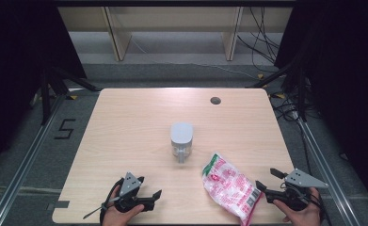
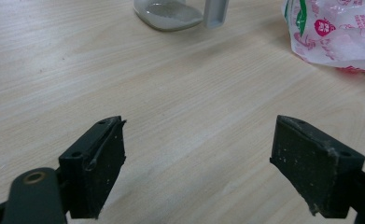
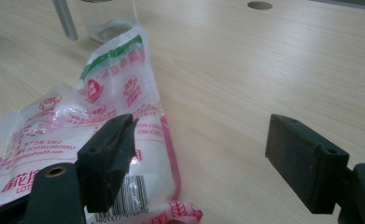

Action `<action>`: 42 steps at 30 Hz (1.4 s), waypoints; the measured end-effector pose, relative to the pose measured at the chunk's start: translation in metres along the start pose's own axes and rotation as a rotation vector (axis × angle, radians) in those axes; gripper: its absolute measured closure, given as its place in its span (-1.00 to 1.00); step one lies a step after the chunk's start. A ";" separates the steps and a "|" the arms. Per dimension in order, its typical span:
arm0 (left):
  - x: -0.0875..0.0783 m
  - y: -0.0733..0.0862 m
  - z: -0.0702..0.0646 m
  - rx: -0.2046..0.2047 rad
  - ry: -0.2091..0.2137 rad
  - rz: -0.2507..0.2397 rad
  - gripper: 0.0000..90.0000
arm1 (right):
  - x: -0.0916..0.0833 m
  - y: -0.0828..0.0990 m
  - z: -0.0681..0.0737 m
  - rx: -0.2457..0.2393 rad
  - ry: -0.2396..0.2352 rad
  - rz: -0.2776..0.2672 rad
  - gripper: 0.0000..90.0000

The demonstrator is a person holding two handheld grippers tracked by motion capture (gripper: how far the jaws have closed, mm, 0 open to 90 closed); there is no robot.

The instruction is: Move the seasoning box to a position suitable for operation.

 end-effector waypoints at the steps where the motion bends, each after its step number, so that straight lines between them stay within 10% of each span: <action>1: -0.001 0.001 0.001 0.010 -0.004 0.010 -0.62 | 0.000 -0.001 -0.002 -0.019 0.003 -0.005 -0.45; 25: 0.005 -0.008 0.001 0.006 -0.003 0.005 -0.61 | 0.000 -0.001 -0.004 -0.011 0.016 -0.014 -0.48; 30: 0.010 -0.021 0.000 -0.041 0.037 -0.030 -0.62 | 0.001 -0.002 -0.006 -0.031 0.013 -0.023 -0.47; 42: 0.035 -0.051 -0.004 -0.001 0.045 -0.046 -0.61 | 0.001 -0.002 -0.003 -0.012 0.024 -0.027 -0.47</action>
Point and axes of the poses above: each handheld gripper's, and its own axes: x roughly forward along the jaws, y roughly out of its underside, z roughly to its left, the point moved 6 cm from there along x, roughly forward along the jaws, and after that the axes turned 7 degrees about x, right-handed, at the moved point
